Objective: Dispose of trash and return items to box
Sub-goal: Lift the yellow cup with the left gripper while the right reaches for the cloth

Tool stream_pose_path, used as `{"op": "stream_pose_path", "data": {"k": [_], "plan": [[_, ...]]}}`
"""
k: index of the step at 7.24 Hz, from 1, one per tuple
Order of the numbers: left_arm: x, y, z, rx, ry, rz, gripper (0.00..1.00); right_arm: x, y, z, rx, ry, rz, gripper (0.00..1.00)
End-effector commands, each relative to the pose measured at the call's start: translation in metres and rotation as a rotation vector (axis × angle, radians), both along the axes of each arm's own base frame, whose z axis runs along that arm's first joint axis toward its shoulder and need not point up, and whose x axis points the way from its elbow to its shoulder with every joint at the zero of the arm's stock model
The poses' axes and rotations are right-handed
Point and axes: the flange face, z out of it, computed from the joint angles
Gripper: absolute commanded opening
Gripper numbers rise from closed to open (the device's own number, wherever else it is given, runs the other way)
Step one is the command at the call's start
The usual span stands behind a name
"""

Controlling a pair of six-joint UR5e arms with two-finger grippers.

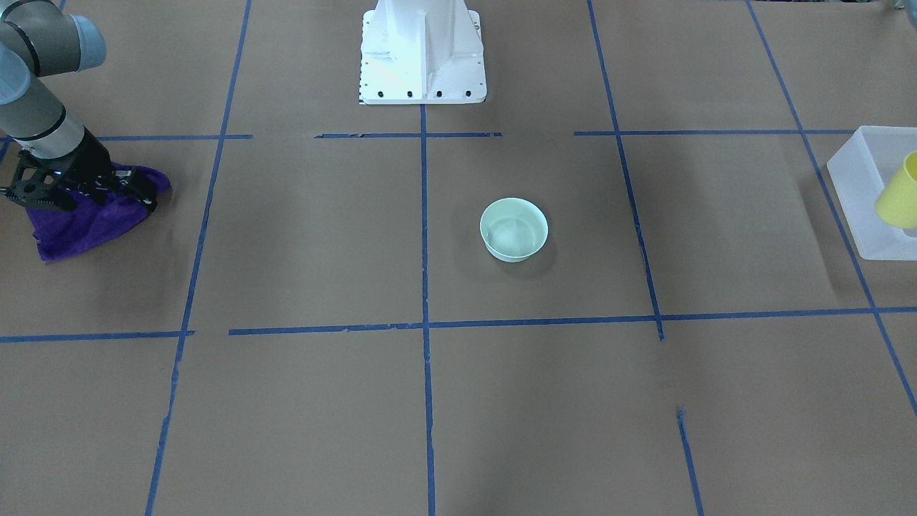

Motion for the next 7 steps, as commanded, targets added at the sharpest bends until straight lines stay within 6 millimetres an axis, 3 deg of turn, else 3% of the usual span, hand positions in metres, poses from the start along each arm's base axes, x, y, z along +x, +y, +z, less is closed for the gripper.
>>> {"op": "stream_pose_path", "data": {"k": [1,2,3,5,6,7], "plan": [[-0.013,-0.005,0.020,-0.018,-0.010,0.001,0.00,0.006,0.014,0.010,-0.016,0.020,-0.013,1.00],[-0.018,-0.006,0.028,-0.011,-0.018,0.016,0.00,0.011,0.018,0.013,-0.024,0.026,-0.013,1.00],[-0.027,-0.006,0.034,-0.015,-0.021,0.009,0.00,0.012,0.022,0.017,-0.030,0.033,-0.017,0.84],[-0.045,-0.006,0.048,-0.010,-0.032,0.010,0.00,0.001,0.025,0.016,-0.048,0.057,-0.037,0.45],[-0.065,-0.006,0.071,-0.013,-0.045,0.024,0.00,0.000,0.027,0.015,-0.045,0.055,-0.043,0.11],[-0.080,-0.005,0.088,-0.010,-0.054,0.036,0.00,-0.001,0.027,0.014,-0.044,0.053,-0.045,0.00]]}}
